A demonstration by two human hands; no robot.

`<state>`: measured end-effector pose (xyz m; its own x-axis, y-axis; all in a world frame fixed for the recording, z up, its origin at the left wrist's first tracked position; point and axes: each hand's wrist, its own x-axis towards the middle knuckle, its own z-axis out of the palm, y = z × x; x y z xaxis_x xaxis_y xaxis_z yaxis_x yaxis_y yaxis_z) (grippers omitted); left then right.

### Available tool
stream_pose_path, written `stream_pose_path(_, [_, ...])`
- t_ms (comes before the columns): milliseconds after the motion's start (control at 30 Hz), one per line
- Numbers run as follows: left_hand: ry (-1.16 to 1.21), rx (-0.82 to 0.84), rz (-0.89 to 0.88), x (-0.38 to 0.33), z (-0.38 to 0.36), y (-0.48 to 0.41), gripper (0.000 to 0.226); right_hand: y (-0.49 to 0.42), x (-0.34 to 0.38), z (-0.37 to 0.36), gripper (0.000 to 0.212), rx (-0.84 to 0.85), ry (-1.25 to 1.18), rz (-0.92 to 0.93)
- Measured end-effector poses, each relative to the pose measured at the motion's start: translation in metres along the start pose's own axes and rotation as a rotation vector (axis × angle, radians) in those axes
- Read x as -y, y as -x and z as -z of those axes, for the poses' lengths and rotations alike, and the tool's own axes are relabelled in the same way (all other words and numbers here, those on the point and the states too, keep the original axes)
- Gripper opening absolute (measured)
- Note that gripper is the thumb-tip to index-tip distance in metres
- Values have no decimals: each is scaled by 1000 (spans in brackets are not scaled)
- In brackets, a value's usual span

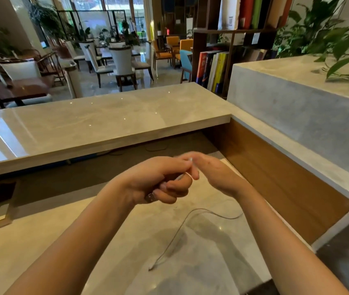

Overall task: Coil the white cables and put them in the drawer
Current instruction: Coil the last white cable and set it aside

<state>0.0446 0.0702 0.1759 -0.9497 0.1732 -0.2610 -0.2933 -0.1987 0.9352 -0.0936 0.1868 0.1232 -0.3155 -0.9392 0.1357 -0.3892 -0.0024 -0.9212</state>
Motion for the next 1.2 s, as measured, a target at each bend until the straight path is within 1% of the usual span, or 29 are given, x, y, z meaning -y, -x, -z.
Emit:
stream_pose_path(67, [-49,-62,-1,-5,5,11,30,4,-1,-13,40,-19,-80,-40])
stream_pose_path(133, [-68,-183,2,-9,15,22,30,10,-9,-21,38,-54,-131,-71])
stream_pose_path(200, [-8,-264,-14,-13,27,33,29,20,-22,-25,33,-100,-107,-118])
stream_pose_path(300, [172,-289,-63,-17,40,49,27,34,-38,-28,30,-165,-81,-170])
stream_pose_path(400, [284,-254,-158,-18,45,63,24,39,-47,-25,27,-238,25,-184])
stream_pose_path(467, [330,-255,-282,-20,44,67,25,36,-52,-24,29,-255,141,-236])
stream_pose_path(500, [333,-275,-358,-22,43,66,25,33,-50,-26,30,-222,229,-261])
stream_pose_path(533, [298,-309,-425,-22,42,63,24,29,-46,-32,30,-150,340,-267])
stream_pose_path(567, [210,-359,-474,-22,39,59,24,24,-38,-40,29,-57,470,-244])
stream_pose_path(600, [63,-430,-503,-19,36,51,25,19,-26,-49,29,34,603,-188])
stream_pose_path(633, [-142,-518,-508,-13,32,42,25,15,-11,-58,31,90,713,-103])
stream_pose_path(667, [-391,-614,-500,-6,29,34,24,13,7,-64,32,97,786,-7])
stream_pose_path(700, [-648,-692,-493,2,27,26,23,13,25,-64,31,59,829,94])
stream_pose_path(733, [-858,-720,-485,9,26,20,21,14,41,-59,28,4,846,187])
stream_pose_path(767, [-975,-690,-465,15,25,17,21,16,55,-51,24,-47,839,250])
stream_pose_path(800, [-989,-623,-432,17,24,15,23,17,67,-40,20,-80,819,272])
stream_pose_path(833, [-920,-542,-393,18,22,17,25,19,77,-27,18,-94,794,261])
stream_pose_path(933, [-482,-225,-310,12,18,26,29,16,93,7,14,-89,678,198])
stream_pose_path(1033, [-91,107,-302,12,20,27,25,10,91,29,12,-100,559,179])
stream_pose_path(1100, [153,325,-339,14,18,25,25,8,83,39,12,-124,436,139])
stream_pose_path(1133, [279,397,-361,14,16,24,25,8,76,42,14,-132,369,121])
stream_pose_path(1200, [466,441,-418,15,11,24,25,11,57,44,23,-144,269,73])
